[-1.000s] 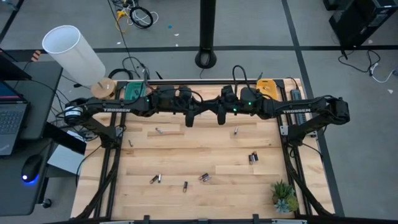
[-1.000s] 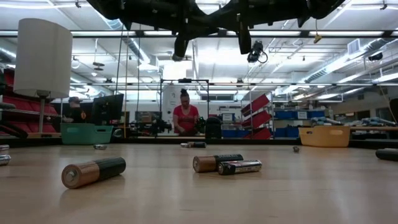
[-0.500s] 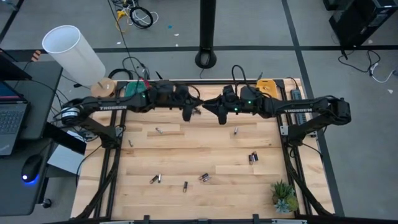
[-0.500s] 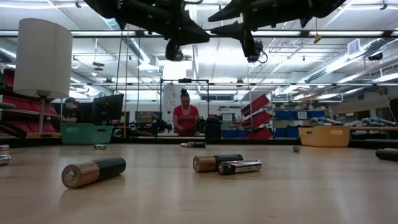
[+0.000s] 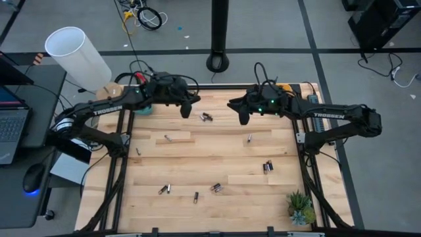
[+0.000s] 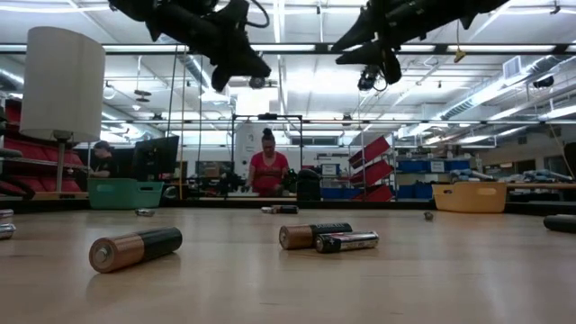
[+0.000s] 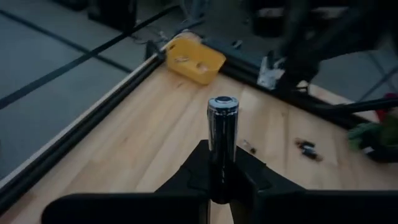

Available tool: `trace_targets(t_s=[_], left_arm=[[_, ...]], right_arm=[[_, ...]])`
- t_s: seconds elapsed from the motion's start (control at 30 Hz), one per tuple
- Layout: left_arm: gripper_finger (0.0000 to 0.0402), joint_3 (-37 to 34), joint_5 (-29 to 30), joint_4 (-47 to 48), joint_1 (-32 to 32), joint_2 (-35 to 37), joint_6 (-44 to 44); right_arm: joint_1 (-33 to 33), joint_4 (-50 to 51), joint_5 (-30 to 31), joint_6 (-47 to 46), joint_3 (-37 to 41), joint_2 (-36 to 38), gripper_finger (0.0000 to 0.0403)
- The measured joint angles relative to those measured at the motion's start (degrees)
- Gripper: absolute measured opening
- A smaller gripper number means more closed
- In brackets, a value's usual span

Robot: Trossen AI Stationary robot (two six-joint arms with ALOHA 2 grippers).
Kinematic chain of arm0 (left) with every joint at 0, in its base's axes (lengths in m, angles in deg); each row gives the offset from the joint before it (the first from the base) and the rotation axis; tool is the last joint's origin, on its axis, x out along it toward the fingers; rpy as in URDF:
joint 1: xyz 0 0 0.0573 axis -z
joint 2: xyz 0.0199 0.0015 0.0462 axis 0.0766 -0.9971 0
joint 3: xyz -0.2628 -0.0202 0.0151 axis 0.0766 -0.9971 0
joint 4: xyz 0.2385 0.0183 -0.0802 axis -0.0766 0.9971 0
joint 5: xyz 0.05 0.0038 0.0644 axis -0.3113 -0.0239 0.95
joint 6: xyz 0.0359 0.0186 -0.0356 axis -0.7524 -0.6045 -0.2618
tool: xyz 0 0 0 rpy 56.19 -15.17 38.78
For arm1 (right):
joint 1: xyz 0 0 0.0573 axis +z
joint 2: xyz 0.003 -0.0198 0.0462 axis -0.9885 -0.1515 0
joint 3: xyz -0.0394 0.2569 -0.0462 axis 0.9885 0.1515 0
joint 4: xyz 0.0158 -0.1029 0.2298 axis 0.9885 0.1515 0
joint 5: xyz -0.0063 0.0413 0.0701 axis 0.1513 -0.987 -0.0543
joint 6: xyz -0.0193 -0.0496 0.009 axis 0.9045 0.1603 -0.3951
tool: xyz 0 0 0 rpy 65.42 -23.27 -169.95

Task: Sort batteries
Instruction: Put the silver battery into the yellow bin

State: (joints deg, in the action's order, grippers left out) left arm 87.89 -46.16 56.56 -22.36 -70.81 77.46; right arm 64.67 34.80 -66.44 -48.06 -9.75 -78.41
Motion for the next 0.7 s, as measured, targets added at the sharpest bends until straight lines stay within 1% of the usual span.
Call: trace_targets(t_s=[0.13,0.2,0.27,0.33,0.4,0.57,0.7], left_arm=[[0.0034,0.0,-5.1,-11.9,1.8,-2.2,1.0],[0.0034,0.0,-6.9,-18.4,3.0,-4.3,2.8],[0.0034,0.0,-7.9,-22.5,4.0,-6.5,4.6],[0.0034,0.0,-8.0,-23.2,5.0,-8.0,6.2],[0.0034,0.0,-7.9,-23.2,5.9,-9.3,7.2],[0.0034,0.0,-8.0,-26.0,8.6,-12.2,9.8],[0.0034,1.4,-7.9,-25.7,10.2,-14.3,10.5]], right_arm=[[-0.7,-4.1,-0.7,-0.4,0.0,-2.1,0.0137],[-0.9,-9.2,-3.0,-1.3,0.0,-3.9,0.0147],[-0.9,-14.7,-3.7,-2.9,0.0,-5.2,0.0159],[-0.9,-19.3,-3.8,-4.2,0.0,-5.9,0.0170],[-0.9,-21.0,-4.0,-4.5,0.0,-5.9,0.0179],[-0.2,-19.0,-5.7,-2.4,0.0,-6.4,0.0198],[0.4,-19.2,-5.6,-2.0,0.0,-7.0,0.0205]])
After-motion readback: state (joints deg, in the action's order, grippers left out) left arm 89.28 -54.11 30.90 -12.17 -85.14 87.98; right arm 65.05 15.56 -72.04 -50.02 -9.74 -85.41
